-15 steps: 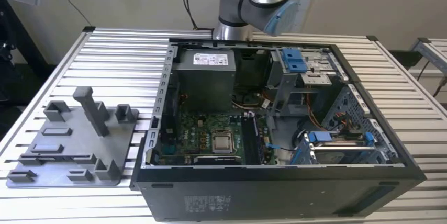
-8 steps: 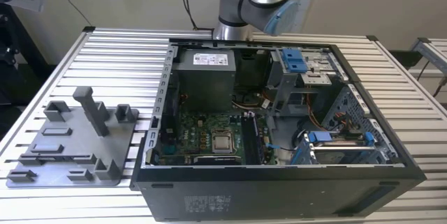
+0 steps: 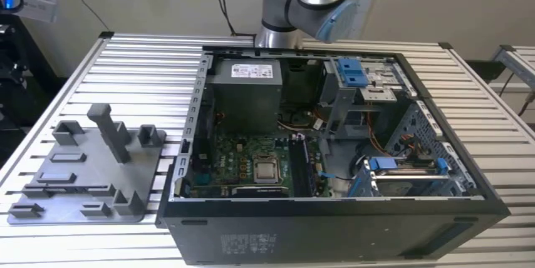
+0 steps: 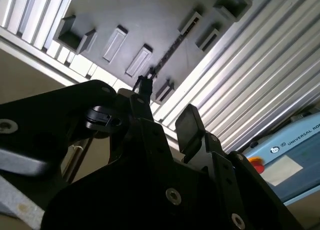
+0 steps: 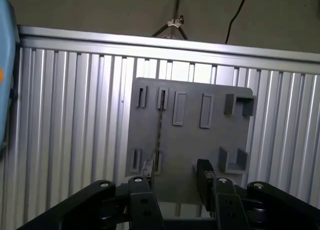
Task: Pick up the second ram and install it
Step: 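Pick up the second ram and move it above second insertion slot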
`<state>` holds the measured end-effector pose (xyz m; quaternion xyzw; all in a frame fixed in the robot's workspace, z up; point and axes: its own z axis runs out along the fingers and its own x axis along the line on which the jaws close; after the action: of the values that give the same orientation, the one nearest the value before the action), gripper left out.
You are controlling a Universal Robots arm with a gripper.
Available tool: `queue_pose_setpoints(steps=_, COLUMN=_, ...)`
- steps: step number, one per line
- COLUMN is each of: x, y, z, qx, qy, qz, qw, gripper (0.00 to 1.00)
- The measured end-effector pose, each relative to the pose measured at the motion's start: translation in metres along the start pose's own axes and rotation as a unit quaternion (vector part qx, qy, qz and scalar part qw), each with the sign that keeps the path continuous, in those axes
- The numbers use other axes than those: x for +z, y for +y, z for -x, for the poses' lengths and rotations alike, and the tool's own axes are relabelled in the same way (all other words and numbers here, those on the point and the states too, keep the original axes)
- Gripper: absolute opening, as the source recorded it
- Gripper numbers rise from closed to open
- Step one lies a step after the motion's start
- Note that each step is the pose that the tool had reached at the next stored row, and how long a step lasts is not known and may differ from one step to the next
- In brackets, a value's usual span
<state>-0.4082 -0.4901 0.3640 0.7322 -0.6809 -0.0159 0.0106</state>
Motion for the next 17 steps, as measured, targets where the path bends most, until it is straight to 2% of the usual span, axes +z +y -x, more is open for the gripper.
queue_pose_setpoints(steps=17, x=0.0123, y=-0.0004, z=-0.0001, qx=0.004, qy=0.0000, qz=-0.0006, qw=1.0000, gripper=0.48)
